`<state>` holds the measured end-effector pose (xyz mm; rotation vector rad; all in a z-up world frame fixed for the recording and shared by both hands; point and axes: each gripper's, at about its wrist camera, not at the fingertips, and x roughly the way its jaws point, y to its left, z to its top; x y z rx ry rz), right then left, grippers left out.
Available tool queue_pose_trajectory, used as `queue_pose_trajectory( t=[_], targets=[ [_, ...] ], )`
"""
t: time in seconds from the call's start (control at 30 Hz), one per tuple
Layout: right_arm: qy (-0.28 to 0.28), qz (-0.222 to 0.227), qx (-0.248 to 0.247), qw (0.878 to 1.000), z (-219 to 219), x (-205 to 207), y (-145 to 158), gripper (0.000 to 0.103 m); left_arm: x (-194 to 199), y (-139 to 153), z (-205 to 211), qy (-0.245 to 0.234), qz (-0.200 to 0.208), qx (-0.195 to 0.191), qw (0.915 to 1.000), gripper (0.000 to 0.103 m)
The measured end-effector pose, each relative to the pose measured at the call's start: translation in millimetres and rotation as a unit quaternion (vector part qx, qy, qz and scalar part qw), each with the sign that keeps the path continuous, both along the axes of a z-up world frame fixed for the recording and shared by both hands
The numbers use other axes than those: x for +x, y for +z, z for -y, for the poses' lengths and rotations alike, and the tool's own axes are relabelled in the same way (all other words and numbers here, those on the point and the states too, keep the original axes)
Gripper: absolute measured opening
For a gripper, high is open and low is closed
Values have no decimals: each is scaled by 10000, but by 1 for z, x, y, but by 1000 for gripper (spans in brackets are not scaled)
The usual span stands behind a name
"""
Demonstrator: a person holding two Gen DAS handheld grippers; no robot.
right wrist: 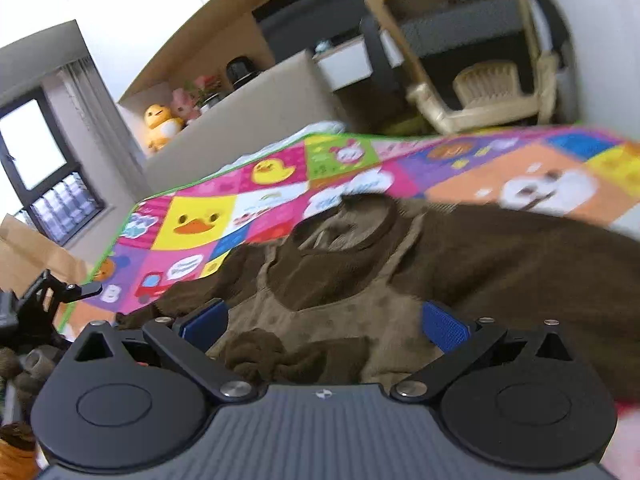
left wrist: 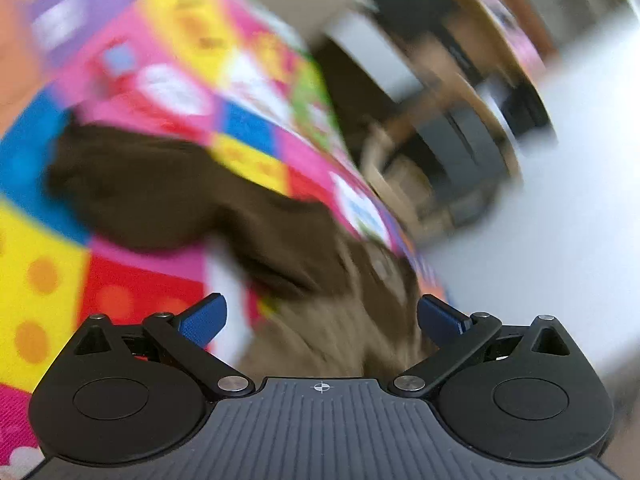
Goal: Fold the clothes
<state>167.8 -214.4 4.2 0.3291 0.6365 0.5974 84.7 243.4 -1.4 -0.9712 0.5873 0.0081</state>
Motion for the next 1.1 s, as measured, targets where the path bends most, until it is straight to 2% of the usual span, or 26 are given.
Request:
queue_pose_trajectory(
  t=[0.07,0.1,0.2,0.27,0.37,0.43,0.47,0.5,0.53,0.57,0.6,0.67,0.73,0.87,1.0,1.1],
  targets=[
    [96,-108,107,9998,-7,10,-13,103,-6,-13,-28,546,-19,-404,9977,103],
    [144,-162,161,9996,-11,14,-19,103,-7,-17,-38,788,-114,-437,9959,103],
    [247,-264,264,9990,-16,19,-32,103,-5,-29,-60,1403,-466,-389,9882,103],
    [258,-309,262,9988,-15,17,-35,103,1,-36,-62,1578,-658,-421,9844,102],
    [243,-445,339,9981,-15,16,-42,103,16,-37,-53,1712,-759,-112,9822,101],
    [220,-459,431,9978,-14,15,-43,103,28,-33,-47,1727,-748,187,9819,81],
    [242,-458,438,9977,-13,15,-44,103,37,-32,-45,1723,-825,428,9807,55],
    [264,-456,444,9976,-13,15,-44,103,43,-34,-44,1745,-914,644,9783,42],
    [296,-456,449,9975,-13,15,-44,103,49,-34,-42,1758,-962,914,9754,35],
    [351,-459,452,9973,-13,15,-44,103,56,-34,-39,1766,-1000,1200,9718,19],
    [406,-462,455,9971,-13,15,-43,103,62,-28,-35,1737,-974,1530,9679,14],
    [450,-461,443,9969,-13,14,-42,103,72,-14,-25,1655,-887,2208,9571,11],
    [421,-439,372,9975,-16,13,-41,103,78,12,-9,1462,-550,2579,9535,8],
    [341,-385,354,9981,-15,12,-40,103,86,74,46,797,589,3164,9434,8],
    [343,-430,500,9972,-10,14,-42,103,98,107,112,-184,1407,3052,9417,8],
    [368,-432,477,9972,-11,14,-42,103,109,97,163,-1148,1577,2859,9382,8]
  ],
)
